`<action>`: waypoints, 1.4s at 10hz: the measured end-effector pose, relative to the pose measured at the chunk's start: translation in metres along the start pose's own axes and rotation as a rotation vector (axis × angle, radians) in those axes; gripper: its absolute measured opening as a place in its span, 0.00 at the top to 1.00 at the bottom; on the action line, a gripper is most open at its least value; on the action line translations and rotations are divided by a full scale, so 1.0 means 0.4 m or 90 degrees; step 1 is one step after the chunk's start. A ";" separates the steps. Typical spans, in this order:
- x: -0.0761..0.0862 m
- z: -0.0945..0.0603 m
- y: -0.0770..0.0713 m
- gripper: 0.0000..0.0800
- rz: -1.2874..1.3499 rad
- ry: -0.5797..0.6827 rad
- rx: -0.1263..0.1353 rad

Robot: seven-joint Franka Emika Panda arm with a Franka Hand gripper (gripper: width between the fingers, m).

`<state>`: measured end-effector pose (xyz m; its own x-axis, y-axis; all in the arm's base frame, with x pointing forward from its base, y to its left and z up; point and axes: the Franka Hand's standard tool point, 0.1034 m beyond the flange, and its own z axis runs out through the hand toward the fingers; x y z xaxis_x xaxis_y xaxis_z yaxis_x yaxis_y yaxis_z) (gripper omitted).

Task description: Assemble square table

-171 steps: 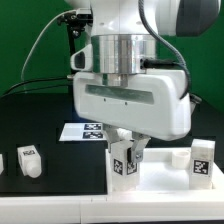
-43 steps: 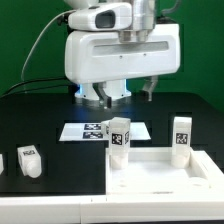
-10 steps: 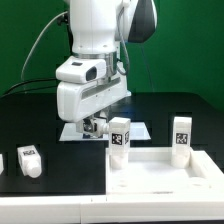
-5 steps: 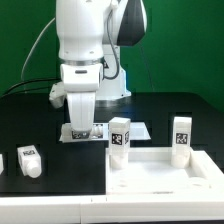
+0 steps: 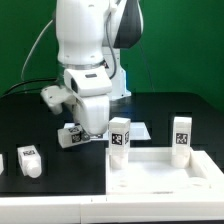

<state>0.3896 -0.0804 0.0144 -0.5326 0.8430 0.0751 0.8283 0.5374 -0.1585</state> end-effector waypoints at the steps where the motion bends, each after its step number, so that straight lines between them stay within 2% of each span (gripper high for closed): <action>1: -0.010 0.001 -0.018 0.64 -0.106 0.010 0.018; 2: -0.012 0.006 -0.036 0.64 -0.165 0.021 0.033; 3: -0.017 0.008 -0.049 0.64 -0.178 0.026 0.038; 7: -0.024 0.008 -0.056 0.64 -0.244 0.020 0.044; 8: -0.025 0.009 -0.057 0.55 -0.241 0.020 0.045; 9: -0.025 0.009 -0.057 0.32 -0.226 0.019 0.045; 10: -0.027 0.007 -0.058 0.32 -0.209 0.017 0.045; 11: -0.036 -0.014 -0.054 0.23 -0.171 0.006 0.040; 12: -0.047 -0.053 -0.042 0.20 -0.081 -0.019 0.032; 14: -0.053 -0.098 -0.013 0.19 0.128 -0.047 0.015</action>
Offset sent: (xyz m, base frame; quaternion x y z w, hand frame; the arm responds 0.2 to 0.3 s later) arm 0.0000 0.0000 0.0000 0.0000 0.0000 -0.1296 0.9916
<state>0.4032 -0.1002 0.0521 -0.3692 0.9288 -0.0328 0.9153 0.3573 -0.1856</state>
